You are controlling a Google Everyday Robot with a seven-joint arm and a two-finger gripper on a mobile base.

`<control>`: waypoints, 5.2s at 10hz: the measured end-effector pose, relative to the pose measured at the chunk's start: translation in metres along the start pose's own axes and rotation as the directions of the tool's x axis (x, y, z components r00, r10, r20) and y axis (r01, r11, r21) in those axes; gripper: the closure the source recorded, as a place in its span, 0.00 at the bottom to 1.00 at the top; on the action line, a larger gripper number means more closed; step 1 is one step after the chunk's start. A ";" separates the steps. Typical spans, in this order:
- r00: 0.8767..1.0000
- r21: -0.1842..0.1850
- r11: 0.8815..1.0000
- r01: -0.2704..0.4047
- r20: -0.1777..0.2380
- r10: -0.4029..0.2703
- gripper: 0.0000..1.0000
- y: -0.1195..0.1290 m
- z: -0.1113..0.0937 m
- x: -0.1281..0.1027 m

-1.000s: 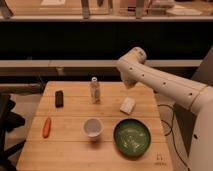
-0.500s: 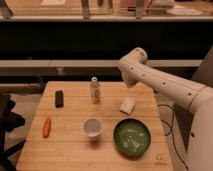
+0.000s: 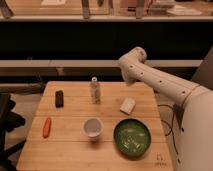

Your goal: Knock the bottle over

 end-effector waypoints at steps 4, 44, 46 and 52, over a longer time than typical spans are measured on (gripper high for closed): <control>1.000 0.009 1.000 0.018 0.005 -0.018 1.00 -0.012 0.011 0.003; 0.869 0.030 0.880 0.475 0.142 -0.474 1.00 -0.036 -0.006 -0.174; 0.853 0.043 0.866 0.499 0.149 -0.499 1.00 -0.036 -0.008 -0.185; 0.814 0.056 0.828 0.557 0.161 -0.559 1.00 -0.032 -0.017 -0.219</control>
